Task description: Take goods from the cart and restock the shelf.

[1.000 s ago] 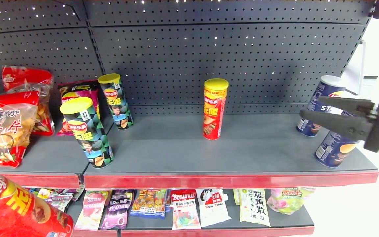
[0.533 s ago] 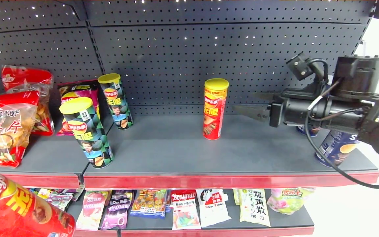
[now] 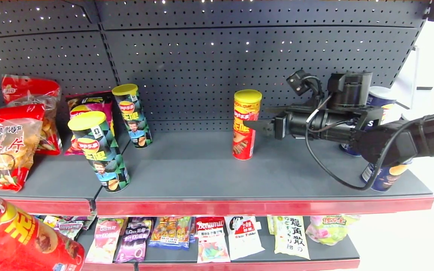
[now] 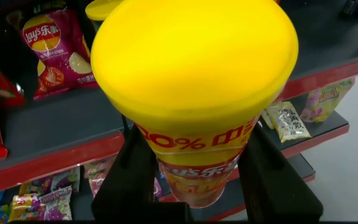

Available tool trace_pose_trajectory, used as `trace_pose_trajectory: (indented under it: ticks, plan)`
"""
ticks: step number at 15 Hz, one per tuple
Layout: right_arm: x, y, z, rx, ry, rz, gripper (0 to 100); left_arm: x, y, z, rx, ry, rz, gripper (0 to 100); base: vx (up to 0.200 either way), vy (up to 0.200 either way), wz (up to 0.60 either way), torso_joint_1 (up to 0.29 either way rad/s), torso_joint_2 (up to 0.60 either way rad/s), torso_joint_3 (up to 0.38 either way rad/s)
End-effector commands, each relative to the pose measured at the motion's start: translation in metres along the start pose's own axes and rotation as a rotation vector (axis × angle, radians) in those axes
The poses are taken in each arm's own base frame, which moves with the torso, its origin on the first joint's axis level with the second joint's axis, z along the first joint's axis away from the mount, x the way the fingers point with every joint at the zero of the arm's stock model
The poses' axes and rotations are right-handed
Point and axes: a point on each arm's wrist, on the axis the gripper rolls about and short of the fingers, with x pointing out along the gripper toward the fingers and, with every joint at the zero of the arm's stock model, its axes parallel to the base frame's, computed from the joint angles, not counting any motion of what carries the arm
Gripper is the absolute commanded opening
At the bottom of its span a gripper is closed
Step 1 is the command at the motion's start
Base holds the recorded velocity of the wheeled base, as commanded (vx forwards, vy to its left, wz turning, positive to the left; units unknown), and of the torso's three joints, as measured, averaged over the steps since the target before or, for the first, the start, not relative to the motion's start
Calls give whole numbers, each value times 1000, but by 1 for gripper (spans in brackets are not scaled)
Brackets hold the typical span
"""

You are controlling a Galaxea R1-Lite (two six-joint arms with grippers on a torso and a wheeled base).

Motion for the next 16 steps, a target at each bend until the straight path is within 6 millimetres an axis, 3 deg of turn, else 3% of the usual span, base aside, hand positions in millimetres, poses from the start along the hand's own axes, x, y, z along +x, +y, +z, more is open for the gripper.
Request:
trace_pose_trajectory:
  ticks: [1,8,16]
  plan:
    - [15,-2,-8,7,16,0,100,1,0,0,-2,3,2,0,0,0,0,0,0,0]
    - [32,-12,-10,5,9,-76,100,0,0,-1,-2,0,2,0,0,0,0,0,0,0]
    - [45,-9,-10,-4,1,-80,100,-1,0,1,-1,-7,4,0,0,0,0,0,0,0]
